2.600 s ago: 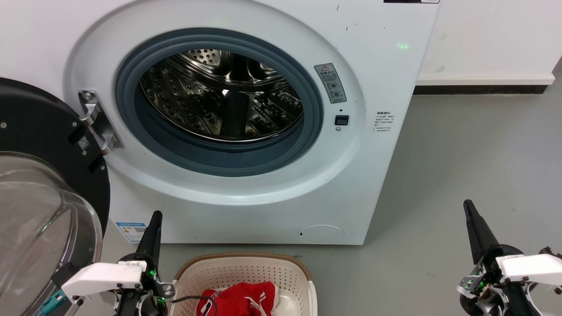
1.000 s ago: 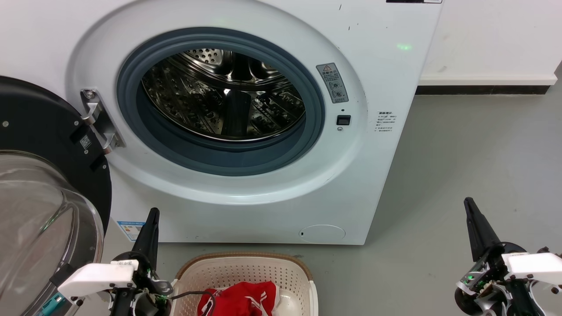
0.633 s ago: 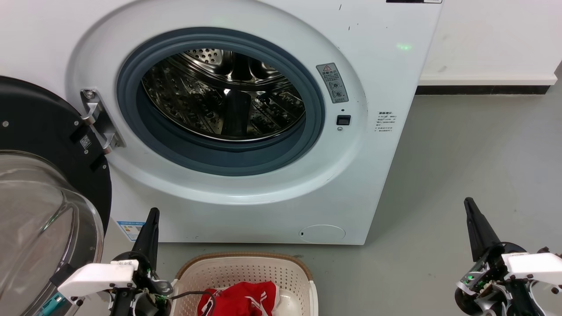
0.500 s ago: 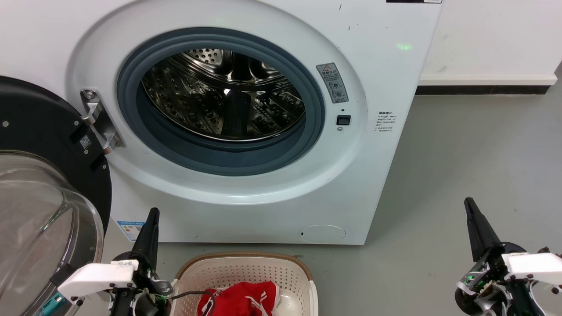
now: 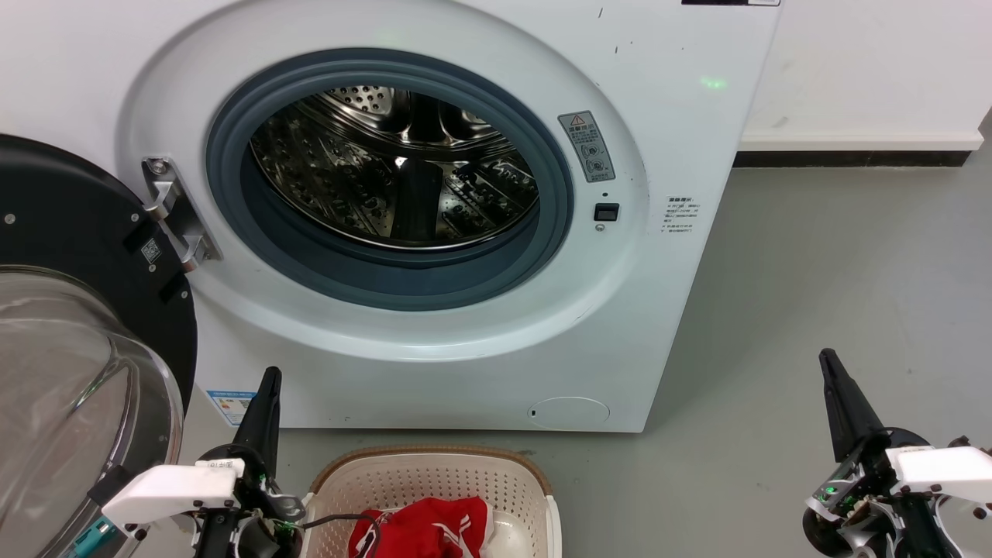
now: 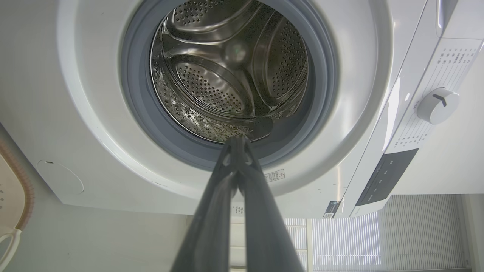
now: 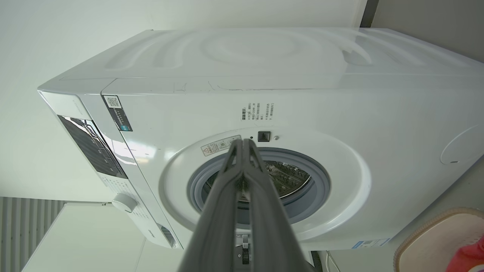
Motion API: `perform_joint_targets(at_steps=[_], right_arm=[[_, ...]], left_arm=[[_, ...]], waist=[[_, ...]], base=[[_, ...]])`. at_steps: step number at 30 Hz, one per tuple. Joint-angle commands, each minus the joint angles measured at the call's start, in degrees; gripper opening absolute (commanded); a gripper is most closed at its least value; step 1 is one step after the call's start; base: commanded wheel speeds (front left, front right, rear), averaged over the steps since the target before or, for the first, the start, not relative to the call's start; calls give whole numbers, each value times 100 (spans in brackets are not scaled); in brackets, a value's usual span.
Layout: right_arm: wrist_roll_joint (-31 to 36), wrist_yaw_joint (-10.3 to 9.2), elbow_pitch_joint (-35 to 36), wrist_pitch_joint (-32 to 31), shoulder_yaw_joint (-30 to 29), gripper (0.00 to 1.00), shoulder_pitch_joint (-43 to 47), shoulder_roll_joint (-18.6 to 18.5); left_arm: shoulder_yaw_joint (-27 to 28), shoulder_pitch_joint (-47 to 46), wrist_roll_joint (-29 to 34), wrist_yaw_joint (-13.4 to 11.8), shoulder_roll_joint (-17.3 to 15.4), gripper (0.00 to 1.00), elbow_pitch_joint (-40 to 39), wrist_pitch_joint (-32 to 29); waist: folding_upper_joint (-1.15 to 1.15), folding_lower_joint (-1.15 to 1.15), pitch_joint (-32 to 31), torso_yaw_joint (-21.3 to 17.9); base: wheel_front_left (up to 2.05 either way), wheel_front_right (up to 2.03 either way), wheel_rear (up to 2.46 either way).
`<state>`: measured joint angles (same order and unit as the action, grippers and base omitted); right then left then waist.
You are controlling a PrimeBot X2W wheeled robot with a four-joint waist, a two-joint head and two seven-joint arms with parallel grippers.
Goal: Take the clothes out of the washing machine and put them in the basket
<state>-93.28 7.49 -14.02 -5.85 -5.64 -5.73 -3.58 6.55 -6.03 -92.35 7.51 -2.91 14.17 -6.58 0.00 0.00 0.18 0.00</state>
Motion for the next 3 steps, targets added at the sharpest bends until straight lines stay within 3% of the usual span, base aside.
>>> perform_joint_targets(at_steps=[1,3], right_arm=[[37,0,-11,-12,-12,0,-85,13],[39,0,-10,-14,-15,0,-85,14]], left_arm=[[17,-38,-13,13,8,0,-19,-14],[17,-38,-13,13,8,0,-20,-14]], waist=[[0,0,0,0],[0,0,0,0]], base=[[0,0,0],[0,0,0]])
